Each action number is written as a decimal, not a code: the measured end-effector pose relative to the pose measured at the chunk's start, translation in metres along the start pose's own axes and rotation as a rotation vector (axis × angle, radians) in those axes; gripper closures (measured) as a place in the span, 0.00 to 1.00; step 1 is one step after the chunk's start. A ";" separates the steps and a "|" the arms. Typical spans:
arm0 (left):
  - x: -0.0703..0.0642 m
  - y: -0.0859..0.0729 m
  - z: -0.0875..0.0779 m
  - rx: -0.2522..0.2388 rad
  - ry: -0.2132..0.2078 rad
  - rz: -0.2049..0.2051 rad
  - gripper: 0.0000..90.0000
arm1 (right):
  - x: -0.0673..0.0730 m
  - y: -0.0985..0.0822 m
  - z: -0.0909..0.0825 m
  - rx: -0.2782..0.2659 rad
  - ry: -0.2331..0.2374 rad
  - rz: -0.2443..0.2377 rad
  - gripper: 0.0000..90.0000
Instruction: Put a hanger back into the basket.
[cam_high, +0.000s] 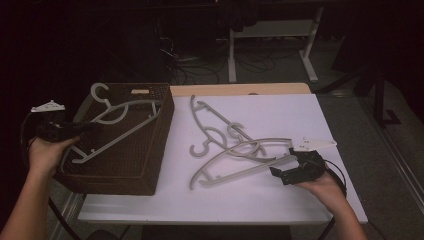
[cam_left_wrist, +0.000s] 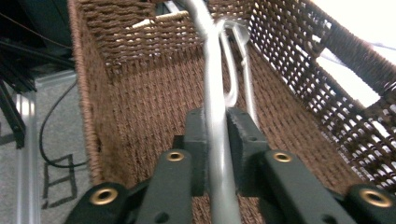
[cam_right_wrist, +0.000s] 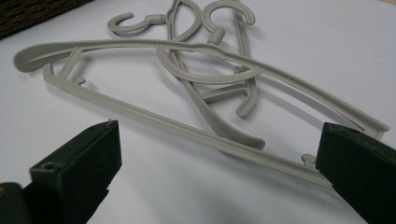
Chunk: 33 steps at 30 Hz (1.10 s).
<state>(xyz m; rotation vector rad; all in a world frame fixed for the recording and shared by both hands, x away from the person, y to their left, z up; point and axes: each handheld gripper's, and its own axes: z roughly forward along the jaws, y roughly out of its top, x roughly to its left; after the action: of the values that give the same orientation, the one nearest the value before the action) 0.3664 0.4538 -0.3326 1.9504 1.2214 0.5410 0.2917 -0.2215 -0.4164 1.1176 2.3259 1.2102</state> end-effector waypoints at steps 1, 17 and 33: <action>-0.001 0.000 0.001 -0.004 -0.004 -0.006 0.80 | 0.000 0.000 0.000 -0.001 -0.001 0.000 0.00; -0.050 0.030 0.009 -0.079 -0.175 0.012 0.47 | 0.002 -0.001 -0.001 0.000 0.001 -0.001 0.00; -0.145 0.070 0.044 -0.123 -0.386 0.130 0.33 | 0.002 -0.025 -0.009 -0.056 -0.003 0.047 0.00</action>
<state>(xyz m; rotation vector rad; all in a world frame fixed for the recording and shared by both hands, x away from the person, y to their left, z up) 0.3707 0.2902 -0.2992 1.9261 0.8054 0.2769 0.2730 -0.2341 -0.4304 1.1596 2.2616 1.2812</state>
